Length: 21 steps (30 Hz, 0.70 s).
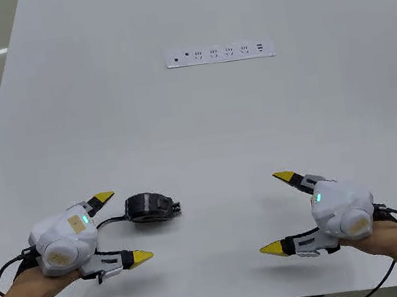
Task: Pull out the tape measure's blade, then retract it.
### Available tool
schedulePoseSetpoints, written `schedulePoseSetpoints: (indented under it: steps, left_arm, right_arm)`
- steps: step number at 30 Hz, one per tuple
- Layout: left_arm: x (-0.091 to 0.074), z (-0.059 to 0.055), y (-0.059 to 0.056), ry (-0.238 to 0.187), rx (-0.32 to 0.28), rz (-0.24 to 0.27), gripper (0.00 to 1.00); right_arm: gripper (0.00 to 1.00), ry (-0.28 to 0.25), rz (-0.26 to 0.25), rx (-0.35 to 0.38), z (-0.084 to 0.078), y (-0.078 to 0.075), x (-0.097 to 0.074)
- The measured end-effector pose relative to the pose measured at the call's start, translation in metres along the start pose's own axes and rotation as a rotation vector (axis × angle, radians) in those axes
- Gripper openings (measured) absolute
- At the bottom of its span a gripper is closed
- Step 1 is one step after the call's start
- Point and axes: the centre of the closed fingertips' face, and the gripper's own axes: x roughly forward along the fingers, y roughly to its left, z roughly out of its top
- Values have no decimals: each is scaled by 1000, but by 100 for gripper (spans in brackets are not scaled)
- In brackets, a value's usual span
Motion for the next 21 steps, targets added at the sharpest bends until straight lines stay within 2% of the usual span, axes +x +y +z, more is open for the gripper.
schedulePoseSetpoints:
  steps: [10, 21]
  left_arm:
    - [8, -3, 7, 40, 26, -32, 72]
    - [15, -5, 11, 88, 58, -68, 55]
  right_arm:
    - [77, 18, 53, -58, 5, -1, 18]
    - [68, 22, 102, -112, 11, -1, 39]
